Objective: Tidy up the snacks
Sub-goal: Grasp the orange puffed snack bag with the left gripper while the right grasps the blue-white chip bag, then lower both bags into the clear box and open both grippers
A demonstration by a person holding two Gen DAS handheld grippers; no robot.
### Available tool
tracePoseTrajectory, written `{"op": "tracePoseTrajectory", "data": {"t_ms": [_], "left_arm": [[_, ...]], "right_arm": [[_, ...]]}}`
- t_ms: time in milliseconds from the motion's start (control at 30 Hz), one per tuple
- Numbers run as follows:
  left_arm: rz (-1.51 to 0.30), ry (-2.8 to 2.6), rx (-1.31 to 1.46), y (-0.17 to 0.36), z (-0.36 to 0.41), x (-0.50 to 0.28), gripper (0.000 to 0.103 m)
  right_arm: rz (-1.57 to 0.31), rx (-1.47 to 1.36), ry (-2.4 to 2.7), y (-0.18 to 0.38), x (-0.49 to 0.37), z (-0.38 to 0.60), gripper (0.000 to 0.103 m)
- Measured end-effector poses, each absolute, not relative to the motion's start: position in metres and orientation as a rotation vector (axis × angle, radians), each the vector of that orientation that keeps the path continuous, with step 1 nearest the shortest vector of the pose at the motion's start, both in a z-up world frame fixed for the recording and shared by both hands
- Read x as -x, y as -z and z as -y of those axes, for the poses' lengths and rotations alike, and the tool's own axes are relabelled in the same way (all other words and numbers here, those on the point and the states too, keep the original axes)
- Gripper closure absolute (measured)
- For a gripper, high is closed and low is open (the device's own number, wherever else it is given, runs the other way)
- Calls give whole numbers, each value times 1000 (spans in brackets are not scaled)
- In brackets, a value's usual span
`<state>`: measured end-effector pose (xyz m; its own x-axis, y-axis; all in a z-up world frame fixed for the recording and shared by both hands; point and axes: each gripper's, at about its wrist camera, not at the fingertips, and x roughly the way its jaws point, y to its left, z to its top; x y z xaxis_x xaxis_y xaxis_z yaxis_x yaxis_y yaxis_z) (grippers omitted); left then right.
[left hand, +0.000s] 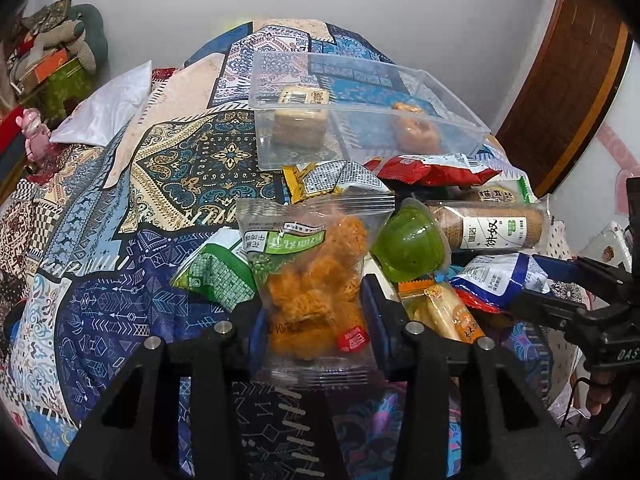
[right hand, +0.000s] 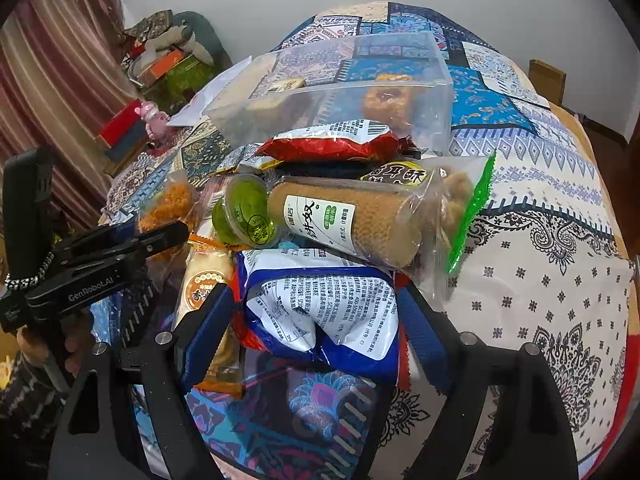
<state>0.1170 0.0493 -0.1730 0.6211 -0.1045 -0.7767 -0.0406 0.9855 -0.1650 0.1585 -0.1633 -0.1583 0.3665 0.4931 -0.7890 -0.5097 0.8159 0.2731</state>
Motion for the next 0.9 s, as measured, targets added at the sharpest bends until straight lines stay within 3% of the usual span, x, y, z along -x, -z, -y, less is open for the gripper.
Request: {"op": "tracePoseTrajectory", "data": {"t_ms": [467,600,767,833,900], "left_arm": [[-859,38,159,155,-49,-92,63],[-848,41,152,150,-46,-87,63],[-820,40,139,139,-44,-82,63],[-809,42,139,134,-43,-79,63],[-799,41,137,130,-42,-78,63]], "right_arm": [[-1059,-43,-669,167,-162,167,23],[-1048,-61,-687,166,-161,168,35],[-1027,-58,-680,161,-156,168,41],[-1018,-54,-679,157,-151,169,51],[-1019,-60,-697,153,-148,171,51]]}}
